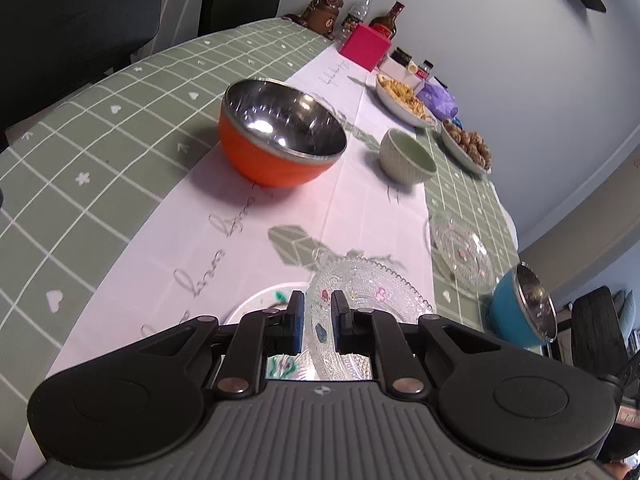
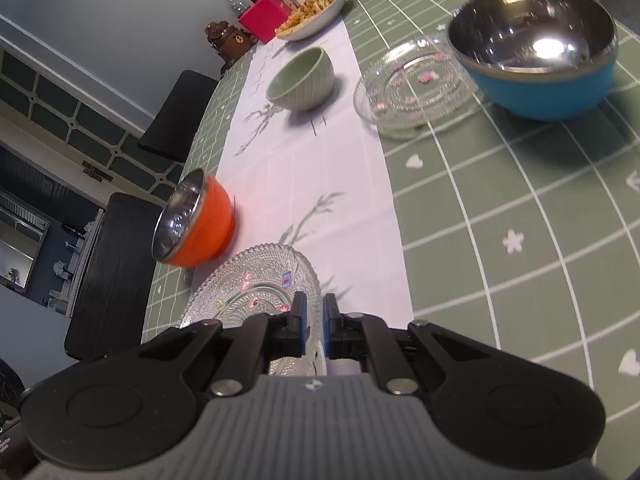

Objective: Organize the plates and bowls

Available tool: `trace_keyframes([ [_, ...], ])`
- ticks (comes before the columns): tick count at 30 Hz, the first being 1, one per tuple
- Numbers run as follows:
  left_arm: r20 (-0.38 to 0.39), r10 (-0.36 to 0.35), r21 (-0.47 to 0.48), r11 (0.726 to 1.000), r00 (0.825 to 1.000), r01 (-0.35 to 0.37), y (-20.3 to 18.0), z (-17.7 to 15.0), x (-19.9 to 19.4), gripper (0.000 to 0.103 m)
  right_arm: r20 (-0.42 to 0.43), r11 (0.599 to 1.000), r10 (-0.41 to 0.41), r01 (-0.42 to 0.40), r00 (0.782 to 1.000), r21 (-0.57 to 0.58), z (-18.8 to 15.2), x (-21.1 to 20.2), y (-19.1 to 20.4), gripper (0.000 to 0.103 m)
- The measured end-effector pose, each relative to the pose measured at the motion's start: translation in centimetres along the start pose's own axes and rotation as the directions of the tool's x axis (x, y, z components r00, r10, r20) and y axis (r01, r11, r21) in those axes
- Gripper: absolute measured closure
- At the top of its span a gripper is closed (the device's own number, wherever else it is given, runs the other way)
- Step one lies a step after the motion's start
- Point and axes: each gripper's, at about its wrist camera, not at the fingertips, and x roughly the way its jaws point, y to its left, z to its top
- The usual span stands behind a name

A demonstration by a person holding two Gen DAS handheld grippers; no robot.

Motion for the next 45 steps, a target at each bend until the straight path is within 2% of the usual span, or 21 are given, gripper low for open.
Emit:
trace_keyframes([
  [6, -0.049, 0.021, 0.004, 1.000, 0.999, -0.021, 1.2, -1.2, 0.2, 0.088, -0.041, 1.000, -0.018, 0.017, 0.999, -0.015, -1.5, 0.5, -0.3, 0.098],
  [19, -0.060, 0.074, 0.023, 0.997, 0.995, -0.073, 2.6, -1.8, -0.4, 0.088, -0.074, 0.996, -0.015, 0.008, 0.997, -0.092, -2.5, 1.8, 1.0, 0.097],
  [30, -0.049, 0.124, 0.049, 0.991, 0.991, -0.121, 3.1, -1.9, 0.1, 0.089, -0.049, 0.984, -0.020, 0.011, 0.999, -0.176, -2.8, 2.6, 2.2, 0.098],
  [45, -0.042, 0.165, 0.137, 0.978, 0.985, -0.158, 2.0, -2.1, 0.5, 0.086, 0.029, 0.928, -0.106, 0.109, 0.994, -0.357, -3.4, 2.3, 4.0, 0.097],
])
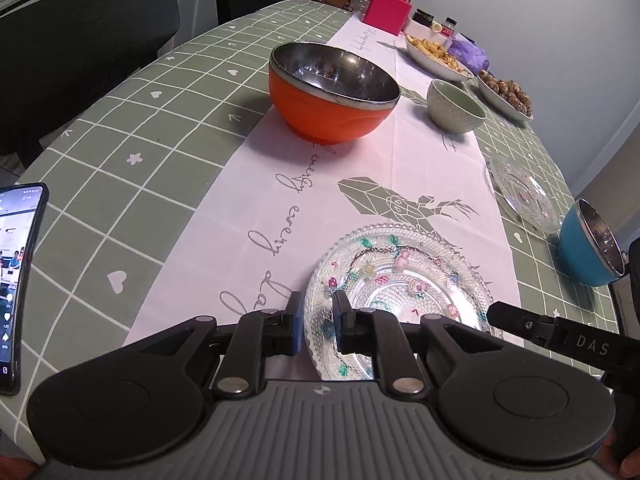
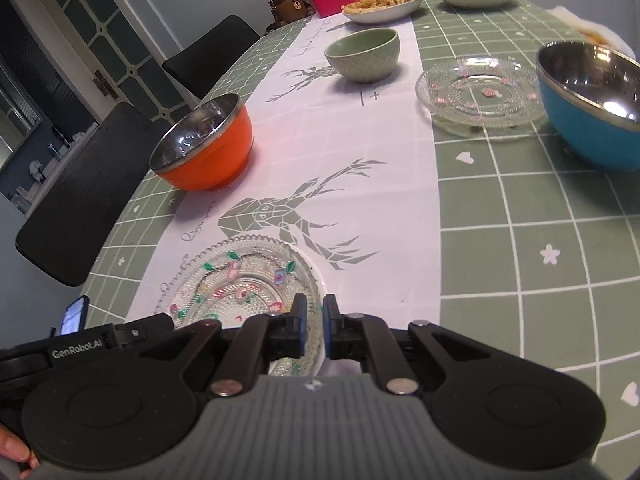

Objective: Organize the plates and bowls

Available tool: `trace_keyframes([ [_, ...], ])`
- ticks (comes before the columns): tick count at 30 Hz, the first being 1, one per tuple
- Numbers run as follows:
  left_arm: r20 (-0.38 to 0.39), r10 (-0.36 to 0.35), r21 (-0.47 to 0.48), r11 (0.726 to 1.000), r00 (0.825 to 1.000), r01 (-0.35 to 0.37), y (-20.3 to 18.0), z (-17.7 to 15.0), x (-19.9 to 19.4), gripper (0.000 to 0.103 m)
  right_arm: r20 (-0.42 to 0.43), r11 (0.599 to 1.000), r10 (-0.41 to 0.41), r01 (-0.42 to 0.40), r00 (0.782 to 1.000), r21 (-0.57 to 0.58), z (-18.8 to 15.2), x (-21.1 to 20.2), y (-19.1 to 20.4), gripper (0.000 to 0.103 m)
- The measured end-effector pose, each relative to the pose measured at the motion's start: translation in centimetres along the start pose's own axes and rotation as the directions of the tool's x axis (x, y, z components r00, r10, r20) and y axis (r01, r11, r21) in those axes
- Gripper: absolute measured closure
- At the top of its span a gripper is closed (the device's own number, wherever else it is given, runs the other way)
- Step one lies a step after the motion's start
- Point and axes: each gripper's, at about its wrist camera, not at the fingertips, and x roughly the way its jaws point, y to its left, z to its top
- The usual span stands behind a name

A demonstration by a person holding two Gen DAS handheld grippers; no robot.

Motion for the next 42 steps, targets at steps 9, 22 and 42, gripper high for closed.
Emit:
trace_keyframes([
  [9, 0.026, 0.026, 0.020, 0.999, 0.999, -0.026, -0.2, 0.2, -0.2, 0.085, -0.003, 1.000, -0.011, 0.011, 1.000, 0.020, 0.2, -0.1, -0.4, 0.093],
  [22, 0.123, -0.032, 0.047, 0.999, 0.992, 0.026, -3.7, 2.2, -1.3, 0.079, 0.112, 0.967, -0.096, 0.066, 0.989, 0.247, 2.6, -3.0, -5.3, 0.086],
  [42, 0.012, -0.242, 0.080, 0.967, 0.970, 0.241, -16.9, 7.3, 9.0, 0.077, 0.175, 0.841, -0.168, 0.049, 0.970, 0.538, 6.2, -1.3, -13.0, 0.086],
])
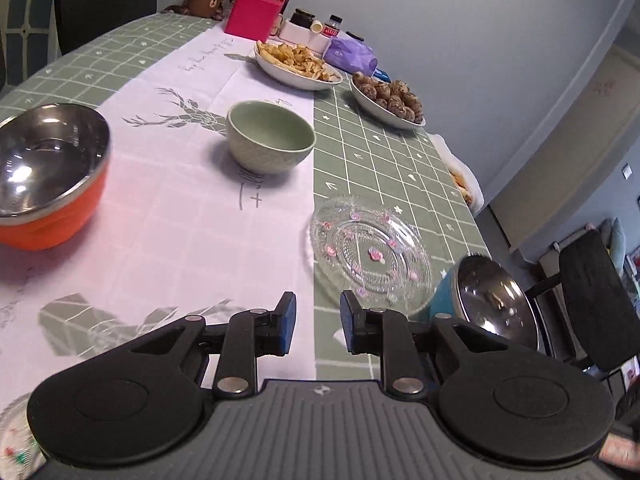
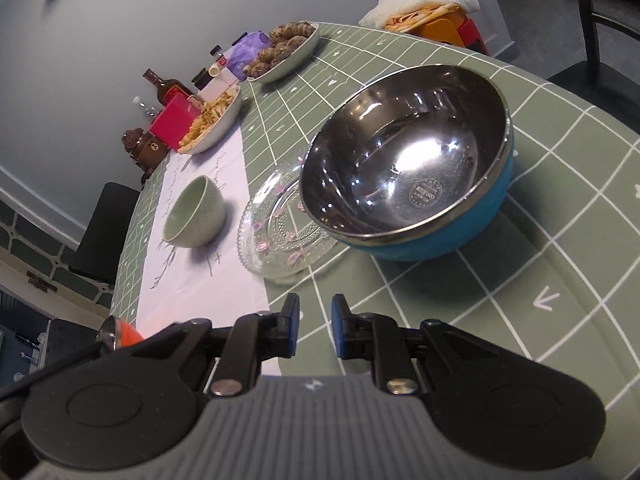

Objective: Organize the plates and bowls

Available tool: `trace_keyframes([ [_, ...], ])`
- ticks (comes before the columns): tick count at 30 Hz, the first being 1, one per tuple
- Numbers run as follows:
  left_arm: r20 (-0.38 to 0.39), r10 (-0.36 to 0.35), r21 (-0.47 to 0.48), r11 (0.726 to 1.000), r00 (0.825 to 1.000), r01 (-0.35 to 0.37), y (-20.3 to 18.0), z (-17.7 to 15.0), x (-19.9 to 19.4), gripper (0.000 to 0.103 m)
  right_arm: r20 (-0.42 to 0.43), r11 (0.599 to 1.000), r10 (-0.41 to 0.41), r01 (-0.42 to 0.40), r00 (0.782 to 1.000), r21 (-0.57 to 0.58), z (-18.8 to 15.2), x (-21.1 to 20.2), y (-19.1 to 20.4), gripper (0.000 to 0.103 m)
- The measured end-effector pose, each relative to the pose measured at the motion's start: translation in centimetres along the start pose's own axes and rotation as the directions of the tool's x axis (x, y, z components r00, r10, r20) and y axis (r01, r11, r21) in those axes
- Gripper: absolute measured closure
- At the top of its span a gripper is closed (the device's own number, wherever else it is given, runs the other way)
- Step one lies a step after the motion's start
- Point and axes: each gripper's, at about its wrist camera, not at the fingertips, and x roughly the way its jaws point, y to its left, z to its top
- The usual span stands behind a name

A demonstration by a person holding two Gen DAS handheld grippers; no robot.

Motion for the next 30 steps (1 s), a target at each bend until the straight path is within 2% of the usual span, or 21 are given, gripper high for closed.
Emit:
trace_keyframes([
  [2, -0.011, -0.014, -0.036, 0.999, 1.000, 0.014, 0.2, 0.5, 1.3, 0.076, 0.001, 1.000, -0.002, 0.002, 1.000, 0.022, 0.3, 0.5, -0.2, 0.085],
  [4, -0.021, -0.034, -0.084, 0.996, 0.999, 0.032, 0.7, 0.9, 2.5, 0.075, -0.002, 0.999, 0.000, 0.000, 1.000, 0.053, 0.7, 1.2, -0.5, 0.077],
  [8, -0.055, -0.019, -0.141, 0.990, 0.998, 0.011, 1.4, 1.5, 4.4, 0.075, 0.000, 0.996, -0.008, 0.008, 1.000, 0.092, 1.2, 2.1, -0.9, 0.070],
  [13, -0.054, -0.098, -0.220, 0.972, 0.994, 0.084, 2.0, 2.1, 5.9, 0.069, 0.008, 0.995, -0.002, 0.001, 1.000, 0.103, 1.2, 2.9, -0.8, 0.070],
  [17, -0.061, -0.059, -0.231, 0.972, 0.996, 0.043, 1.7, 2.6, 7.2, 0.069, 0.006, 0.996, 0.001, -0.002, 1.000, 0.093, 0.9, 3.2, -0.4, 0.070],
  [19, -0.071, -0.071, -0.244, 0.968, 0.995, 0.052, 1.8, 2.7, 7.8, 0.069, 0.009, 0.996, -0.002, 0.001, 1.000, 0.095, 0.9, 3.2, -0.4, 0.070],
  [21, -0.083, -0.070, -0.259, 0.965, 0.994, 0.046, 1.8, 2.7, 8.1, 0.085, 0.012, 0.995, -0.002, 0.001, 1.000, 0.095, 0.9, 3.2, -0.4, 0.070],
  [24, -0.090, -0.034, -0.253, 0.967, 0.995, 0.011, 1.6, 2.6, 8.4, 0.095, 0.018, 0.995, -0.006, 0.004, 1.000, 0.095, 0.9, 3.2, -0.4, 0.070],
  [30, -0.091, -0.005, -0.199, 0.980, 0.996, -0.013, 1.2, 2.4, 7.7, 0.095, 0.031, 0.993, -0.015, 0.011, 0.999, 0.117, 1.1, 3.1, -0.9, 0.070],
])
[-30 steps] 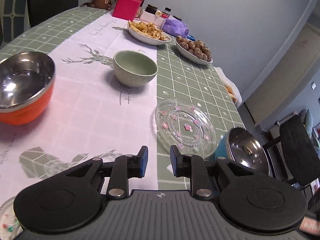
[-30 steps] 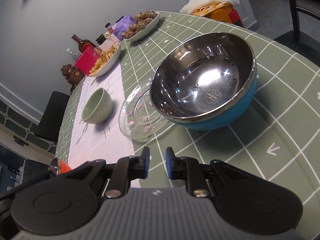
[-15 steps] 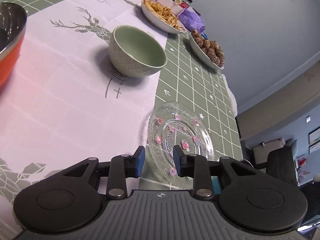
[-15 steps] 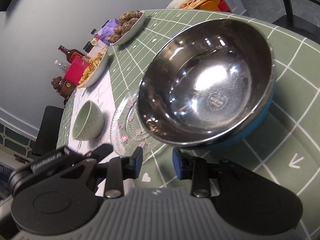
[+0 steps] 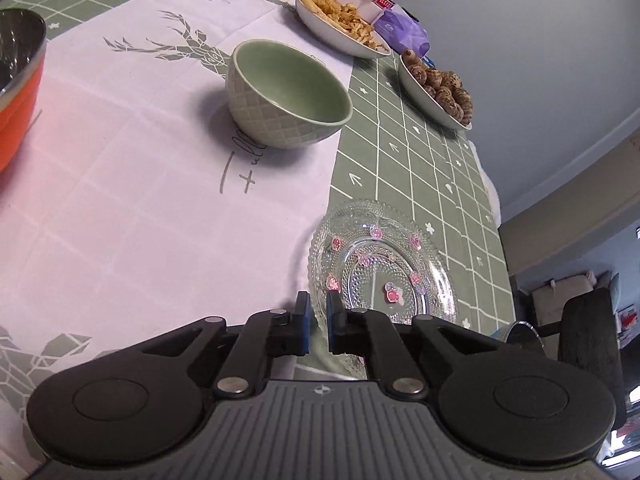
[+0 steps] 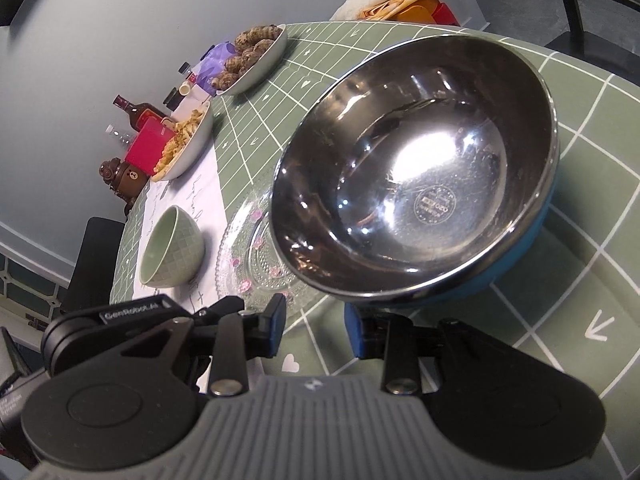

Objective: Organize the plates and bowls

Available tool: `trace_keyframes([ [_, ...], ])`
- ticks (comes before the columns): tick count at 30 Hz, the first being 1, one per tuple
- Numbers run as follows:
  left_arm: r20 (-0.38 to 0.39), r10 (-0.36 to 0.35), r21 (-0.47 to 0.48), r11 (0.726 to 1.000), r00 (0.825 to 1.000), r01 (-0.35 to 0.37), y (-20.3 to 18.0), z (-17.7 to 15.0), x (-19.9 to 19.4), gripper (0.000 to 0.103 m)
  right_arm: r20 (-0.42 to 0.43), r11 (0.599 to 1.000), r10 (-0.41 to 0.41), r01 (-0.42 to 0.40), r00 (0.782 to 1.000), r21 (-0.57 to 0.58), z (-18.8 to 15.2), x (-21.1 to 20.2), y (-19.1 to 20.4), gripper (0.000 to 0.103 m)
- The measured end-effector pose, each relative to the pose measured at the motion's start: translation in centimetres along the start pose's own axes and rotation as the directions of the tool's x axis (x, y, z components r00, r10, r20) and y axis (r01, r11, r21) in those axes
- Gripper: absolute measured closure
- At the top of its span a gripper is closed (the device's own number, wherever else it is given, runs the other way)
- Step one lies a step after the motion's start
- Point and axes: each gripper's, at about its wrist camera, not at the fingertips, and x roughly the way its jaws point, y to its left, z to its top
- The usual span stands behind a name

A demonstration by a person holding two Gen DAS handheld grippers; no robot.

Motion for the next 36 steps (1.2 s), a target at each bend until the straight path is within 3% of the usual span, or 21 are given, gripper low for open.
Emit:
trace_keyframes([
  [6, -0.065, 0.013, 0.015, 1.000, 0.998, -0.012, 1.1, 0.2, -1.3, 0.095, 0.001, 1.000, -0.001, 0.001, 1.000, 0.005, 0.0, -0.1, -0.1, 0.070],
  [11, -0.099, 0.070, 0.102, 0.993, 0.993, -0.060, 1.8, 0.3, -2.8, 0.095, 0.008, 1.000, -0.008, 0.008, 1.000, -0.011, -0.2, -0.1, 0.1, 0.070],
  [14, -0.119, 0.079, 0.113, 0.991, 0.990, -0.065, 2.5, 0.3, -3.5, 0.095, 0.006, 0.999, -0.019, 0.019, 1.000, -0.040, -0.7, 0.2, 0.4, 0.083],
  [16, -0.115, 0.093, 0.118, 0.990, 0.989, -0.079, 2.9, 0.3, -4.0, 0.094, 0.001, 0.997, -0.034, 0.034, 0.999, -0.071, -1.0, 0.4, 0.7, 0.097],
  [23, -0.125, 0.164, 0.195, 0.971, 0.978, -0.138, 3.4, -0.3, -5.8, 0.093, -0.053, 0.987, -0.040, 0.031, 0.998, -0.158, -2.2, 0.3, 2.0, 0.097],
  [27, -0.034, 0.193, 0.279, 0.944, 0.981, -0.176, 3.2, -0.5, -6.4, 0.090, -0.050, 0.977, -0.051, 0.039, 0.997, -0.212, -2.6, 0.4, 2.8, 0.089],
  [28, -0.009, 0.186, 0.294, 0.940, 0.983, -0.175, 3.2, -0.5, -6.5, 0.088, -0.045, 0.974, -0.048, 0.037, 0.998, -0.222, -2.6, 0.4, 2.9, 0.081],
  [30, 0.032, 0.153, 0.315, 0.937, 0.988, -0.155, 3.3, -0.2, -6.6, 0.083, -0.035, 0.972, -0.030, 0.021, 0.999, -0.234, -2.3, 0.4, 2.8, 0.077],
  [32, 0.037, 0.124, 0.313, 0.941, 0.992, -0.129, 3.5, 0.1, -6.3, 0.074, -0.032, 0.972, -0.026, 0.018, 0.999, -0.234, -1.8, 0.5, 2.6, 0.076],
  [36, 0.023, 0.110, 0.283, 0.952, 0.994, -0.112, 4.2, 0.5, -5.0, 0.074, -0.023, 0.976, -0.020, 0.015, 1.000, -0.219, -1.1, 0.8, 2.0, 0.076],
])
